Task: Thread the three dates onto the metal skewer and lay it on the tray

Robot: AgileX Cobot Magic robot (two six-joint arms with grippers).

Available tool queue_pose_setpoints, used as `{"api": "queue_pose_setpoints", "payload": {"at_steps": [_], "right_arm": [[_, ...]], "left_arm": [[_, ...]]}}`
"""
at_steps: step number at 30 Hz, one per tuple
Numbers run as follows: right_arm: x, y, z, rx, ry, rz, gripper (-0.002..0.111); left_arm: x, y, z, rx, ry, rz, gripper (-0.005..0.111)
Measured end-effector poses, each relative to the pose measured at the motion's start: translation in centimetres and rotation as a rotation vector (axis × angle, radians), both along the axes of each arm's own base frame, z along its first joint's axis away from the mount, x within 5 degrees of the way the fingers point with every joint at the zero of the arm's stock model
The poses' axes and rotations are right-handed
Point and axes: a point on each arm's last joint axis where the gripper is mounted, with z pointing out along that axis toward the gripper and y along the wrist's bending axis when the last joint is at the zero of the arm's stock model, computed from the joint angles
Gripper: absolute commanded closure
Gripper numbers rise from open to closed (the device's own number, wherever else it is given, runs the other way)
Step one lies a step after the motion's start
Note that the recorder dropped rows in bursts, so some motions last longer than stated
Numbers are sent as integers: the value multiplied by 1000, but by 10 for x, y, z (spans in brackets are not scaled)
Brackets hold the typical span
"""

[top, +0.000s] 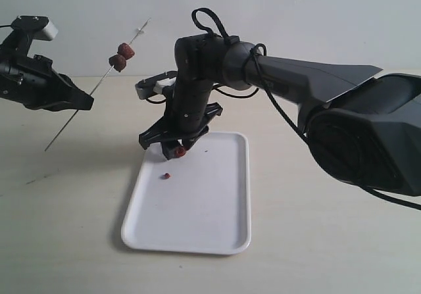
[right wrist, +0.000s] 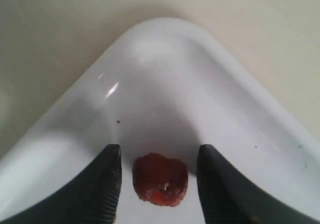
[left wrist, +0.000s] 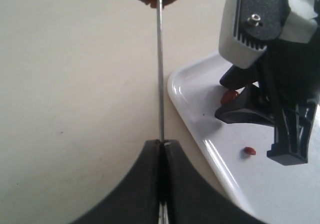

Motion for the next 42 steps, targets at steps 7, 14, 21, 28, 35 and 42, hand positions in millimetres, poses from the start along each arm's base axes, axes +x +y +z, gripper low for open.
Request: {"api": "queue_pose_setpoints", "payload": {"at_steps": [7, 14, 21, 28, 35, 42], "right_arm": [[-1, 0, 0, -4, 9, 1, 71], [-1, 0, 0, -5, 16, 2, 72], [-2, -1, 0, -6, 17, 2, 75], [-2, -1, 0, -6, 17, 2, 80], [-1, -1, 0, -8, 16, 2, 81], [-1, -1, 0, -8, 16, 2, 81]], "left_arm": [[0, 0, 0, 0, 0, 0, 107], [0, 0, 0, 1, -1, 1, 107], [0, 0, 0, 3, -3, 4, 107], [0, 0, 0, 3, -3, 4, 107], [0, 0, 0, 3, -3, 4, 107], [1, 0, 0, 3, -4, 6, 107]]}}
